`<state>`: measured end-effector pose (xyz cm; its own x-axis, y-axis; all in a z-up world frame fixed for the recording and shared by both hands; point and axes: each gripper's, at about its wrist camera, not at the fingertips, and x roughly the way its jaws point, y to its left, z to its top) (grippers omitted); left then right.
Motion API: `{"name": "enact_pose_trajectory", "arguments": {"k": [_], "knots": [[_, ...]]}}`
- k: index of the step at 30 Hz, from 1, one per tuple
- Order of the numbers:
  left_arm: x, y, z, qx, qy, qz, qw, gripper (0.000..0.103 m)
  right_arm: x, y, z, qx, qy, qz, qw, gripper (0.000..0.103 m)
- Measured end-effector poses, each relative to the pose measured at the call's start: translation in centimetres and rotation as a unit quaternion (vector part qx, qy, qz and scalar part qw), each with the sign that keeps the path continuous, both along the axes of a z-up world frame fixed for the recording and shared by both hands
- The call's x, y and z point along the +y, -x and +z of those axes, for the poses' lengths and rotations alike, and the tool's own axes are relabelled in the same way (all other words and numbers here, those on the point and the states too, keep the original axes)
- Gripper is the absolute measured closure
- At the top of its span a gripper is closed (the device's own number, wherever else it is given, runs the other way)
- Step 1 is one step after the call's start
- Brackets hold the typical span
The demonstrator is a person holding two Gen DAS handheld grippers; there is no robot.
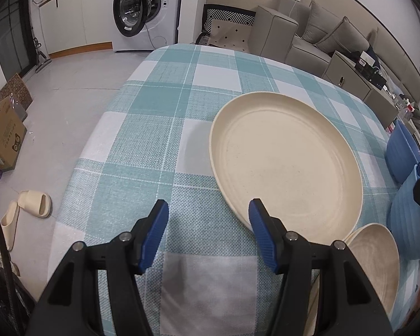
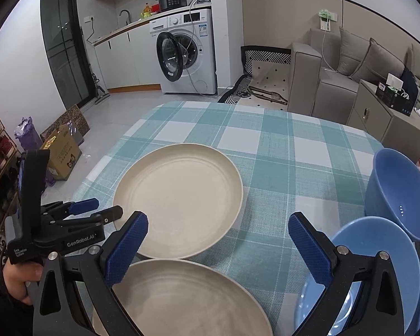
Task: Organize plates and bowls
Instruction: 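Close the left gripper on the plate rim while the right gripper grips the rim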
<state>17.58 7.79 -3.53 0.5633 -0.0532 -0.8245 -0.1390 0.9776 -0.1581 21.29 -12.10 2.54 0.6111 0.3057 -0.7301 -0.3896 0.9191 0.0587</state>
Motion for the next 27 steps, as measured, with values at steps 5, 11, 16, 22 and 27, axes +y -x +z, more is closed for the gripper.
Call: {"name": "enact_pose_trajectory", "arguments": {"k": [5, 11, 16, 22, 27], "knots": [[0.4, 0.2, 0.0, 0.002, -0.005, 0.005, 1.0000, 0.043, 1.2, -1.4, -1.0, 0.020, -0.001, 0.009, 1.000, 0.001], [0.6, 0.2, -0.5, 0.008, -0.006, 0.005, 0.9999, 0.043, 2.1, -2.9, -2.5, 0.028, 0.011, -0.001, 1.000, 0.001], [0.7, 0.0, -0.8, 0.013, -0.003, 0.004, 0.9999, 0.043, 2.0, -3.8, -3.5, 0.037, 0.016, -0.008, 0.999, 0.001], [0.6, 0.0, -1.0, 0.014, -0.005, 0.004, 0.9999, 0.043, 1.8, -4.5, -4.1, 0.044, 0.017, -0.006, 0.999, 0.015], [0.6, 0.1, -1.0, 0.013, -0.004, 0.003, 0.9999, 0.044, 2.1, -4.9, -5.0, 0.057, 0.020, 0.003, 0.998, 0.035]]}}
